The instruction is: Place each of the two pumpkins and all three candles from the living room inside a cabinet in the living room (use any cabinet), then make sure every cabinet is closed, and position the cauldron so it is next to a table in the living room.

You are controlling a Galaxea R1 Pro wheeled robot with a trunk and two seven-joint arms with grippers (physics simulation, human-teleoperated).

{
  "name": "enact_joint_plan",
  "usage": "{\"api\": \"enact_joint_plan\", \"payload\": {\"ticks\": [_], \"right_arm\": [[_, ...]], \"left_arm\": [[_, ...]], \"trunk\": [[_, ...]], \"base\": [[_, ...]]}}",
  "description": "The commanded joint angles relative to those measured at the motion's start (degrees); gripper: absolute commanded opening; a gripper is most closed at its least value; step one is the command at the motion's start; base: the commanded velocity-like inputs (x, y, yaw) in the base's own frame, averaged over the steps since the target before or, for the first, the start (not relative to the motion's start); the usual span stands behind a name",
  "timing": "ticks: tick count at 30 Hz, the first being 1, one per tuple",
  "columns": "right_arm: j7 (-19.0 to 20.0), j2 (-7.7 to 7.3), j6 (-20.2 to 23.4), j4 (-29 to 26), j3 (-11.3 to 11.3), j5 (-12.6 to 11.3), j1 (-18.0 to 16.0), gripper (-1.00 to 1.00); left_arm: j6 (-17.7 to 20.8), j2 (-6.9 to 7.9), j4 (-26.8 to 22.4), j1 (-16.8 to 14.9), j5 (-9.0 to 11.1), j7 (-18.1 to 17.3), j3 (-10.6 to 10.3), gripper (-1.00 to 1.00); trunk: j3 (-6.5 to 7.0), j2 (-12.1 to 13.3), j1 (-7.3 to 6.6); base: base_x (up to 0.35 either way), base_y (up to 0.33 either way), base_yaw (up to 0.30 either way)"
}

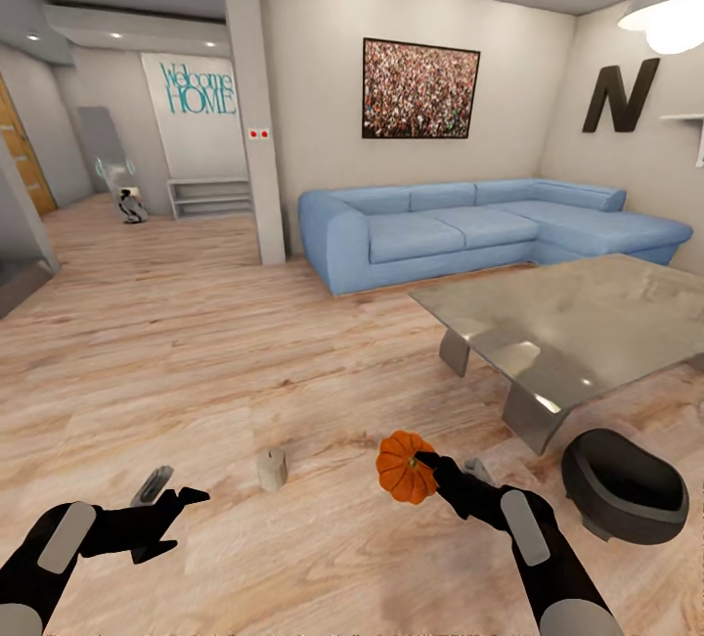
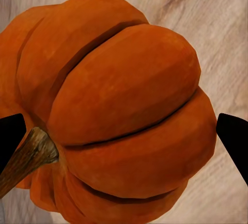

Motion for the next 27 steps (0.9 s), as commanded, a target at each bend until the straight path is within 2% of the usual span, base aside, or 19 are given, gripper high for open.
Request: {"api": "enact_joint_plan", "payload": {"ticks": [1, 14, 27], "right_arm": [[-0.03, 0.01, -0.01, 0.00, 0.00, -0.01, 0.00, -1.00], [0.04, 0.06, -0.51, -0.24, 0.09, 0.05, 0.08, -1.00], [0.00, 0.09, -0.52, -0.17, 0.09, -0.01, 0.10, -1.00]], "left_arm": [[0.00, -0.01, 0.00, 0.00, -0.02, -0.01, 0.00, 1.00], [-0.08, -0.01, 0.00, 0.00, -0.02, 0.01, 0.00, 1.00], [-0.09, -0.01, 0.00, 0.00, -0.02, 0.01, 0.00, 1.00]], "trunk": [[0.09, 0.41, -0.23], [1.51, 5.63, -3.08], [4.04, 10.84, -5.94]], "base": [[-0.092, 0.000, 0.000], [-0.119, 0.000, -0.006], [-0.002, 0.000, -0.249]]}}
